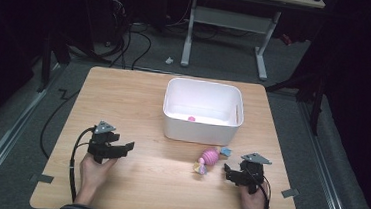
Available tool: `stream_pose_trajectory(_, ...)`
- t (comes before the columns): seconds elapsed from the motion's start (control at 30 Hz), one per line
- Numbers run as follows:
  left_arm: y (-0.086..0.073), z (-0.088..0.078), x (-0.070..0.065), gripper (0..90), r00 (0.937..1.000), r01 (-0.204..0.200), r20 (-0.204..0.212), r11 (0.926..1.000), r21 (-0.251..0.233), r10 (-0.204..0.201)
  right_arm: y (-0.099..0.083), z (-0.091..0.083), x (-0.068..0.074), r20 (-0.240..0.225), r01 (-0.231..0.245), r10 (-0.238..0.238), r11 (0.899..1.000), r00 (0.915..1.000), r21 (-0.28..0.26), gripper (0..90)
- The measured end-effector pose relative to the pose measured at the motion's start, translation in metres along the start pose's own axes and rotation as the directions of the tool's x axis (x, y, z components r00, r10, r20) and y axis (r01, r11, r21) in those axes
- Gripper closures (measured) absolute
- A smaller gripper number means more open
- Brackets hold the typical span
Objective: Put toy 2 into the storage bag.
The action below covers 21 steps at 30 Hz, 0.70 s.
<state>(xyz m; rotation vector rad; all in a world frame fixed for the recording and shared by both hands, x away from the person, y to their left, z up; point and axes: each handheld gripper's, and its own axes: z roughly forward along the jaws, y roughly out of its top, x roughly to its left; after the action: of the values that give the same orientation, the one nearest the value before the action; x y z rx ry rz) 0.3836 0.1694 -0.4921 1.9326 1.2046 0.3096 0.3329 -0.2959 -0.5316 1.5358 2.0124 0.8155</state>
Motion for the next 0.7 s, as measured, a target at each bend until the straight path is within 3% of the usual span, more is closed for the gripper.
stream_pose_trajectory(0.2, -0.015, 0.016, 0.003, 30.2, 0.9997, 0.011, -0.024, 0.9993, 0.036, -0.010, 0.000, 0.000, 0.000, 0.000, 0.000, 0.000, 1.000, 1.0000, 0.000, 15.6)
stream_pose_trajectory(0.3, -0.020, 0.023, 0.002, 30.7, 0.9982, -0.006, -0.060, 0.9990, 0.043, 0.009, 0.000, 0.000, 0.000, 0.000, 0.000, 0.000, 1.000, 1.0000, 0.000, 15.6)
stream_pose_trajectory(0.37, -0.023, 0.027, 0.002, 30.8, 0.9987, -0.001, -0.050, 0.9987, 0.050, 0.004, 0.000, 0.000, 0.000, 0.001, -0.001, 0.001, 1.000, 1.0000, 0.000, 15.6)
stream_pose_trajectory(0.4, -0.025, 0.031, 0.000, 30.6, 0.9975, -0.025, -0.064, 0.9984, 0.050, 0.028, 0.000, 0.000, 0.000, 0.001, -0.001, 0.001, 1.000, 1.0000, 0.000, 15.6)
stream_pose_trajectory(0.6, -0.028, 0.034, -0.001, 29.6, 0.9969, -0.031, -0.072, 0.9995, 0.013, 0.031, 0.000, 0.000, 0.000, 0.001, -0.002, 0.002, 1.000, 1.0000, 0.000, 15.6)
stream_pose_trajectory(0.7, -0.030, 0.035, -0.006, 28.0, 0.9926, -0.058, -0.106, 0.9983, 0.006, 0.059, 0.001, 0.001, 0.000, -0.006, 0.004, -0.004, 1.000, 1.0000, 0.001, 15.0)
